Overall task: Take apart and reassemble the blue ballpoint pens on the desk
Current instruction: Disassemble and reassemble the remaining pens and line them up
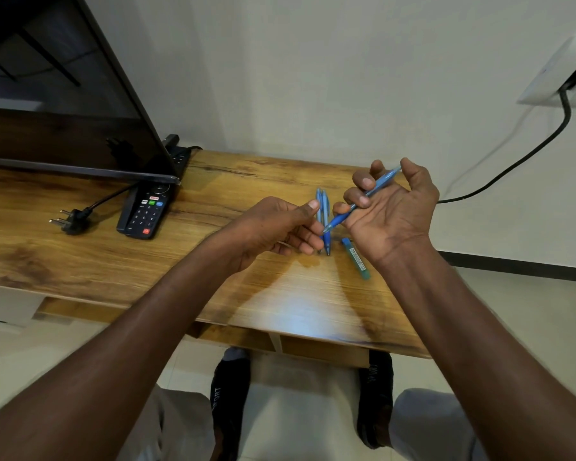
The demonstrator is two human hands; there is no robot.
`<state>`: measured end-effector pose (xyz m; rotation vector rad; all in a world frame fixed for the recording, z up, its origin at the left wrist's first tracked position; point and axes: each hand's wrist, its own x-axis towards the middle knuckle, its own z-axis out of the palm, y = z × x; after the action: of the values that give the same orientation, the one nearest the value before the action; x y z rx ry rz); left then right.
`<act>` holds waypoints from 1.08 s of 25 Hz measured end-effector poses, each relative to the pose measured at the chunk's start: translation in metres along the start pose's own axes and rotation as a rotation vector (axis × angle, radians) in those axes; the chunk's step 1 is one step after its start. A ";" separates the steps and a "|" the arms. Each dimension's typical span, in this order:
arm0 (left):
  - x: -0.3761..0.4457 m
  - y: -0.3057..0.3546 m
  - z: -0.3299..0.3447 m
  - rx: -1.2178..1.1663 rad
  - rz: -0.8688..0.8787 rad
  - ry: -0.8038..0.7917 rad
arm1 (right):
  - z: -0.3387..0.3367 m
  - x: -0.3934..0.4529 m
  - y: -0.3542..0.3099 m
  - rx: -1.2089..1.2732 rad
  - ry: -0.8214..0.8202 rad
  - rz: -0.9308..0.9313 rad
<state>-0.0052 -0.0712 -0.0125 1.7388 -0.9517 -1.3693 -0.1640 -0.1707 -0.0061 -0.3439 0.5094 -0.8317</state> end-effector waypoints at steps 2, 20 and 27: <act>0.001 0.000 0.000 0.008 -0.004 -0.008 | 0.001 0.000 0.000 0.008 -0.016 -0.015; 0.002 0.001 0.001 0.011 -0.033 -0.027 | 0.000 0.000 0.001 0.012 -0.026 0.001; 0.001 0.001 0.002 0.021 -0.038 -0.025 | 0.004 -0.003 0.001 -0.037 -0.038 0.000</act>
<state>-0.0068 -0.0730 -0.0122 1.7671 -0.9542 -1.4135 -0.1627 -0.1673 -0.0022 -0.3929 0.4898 -0.8146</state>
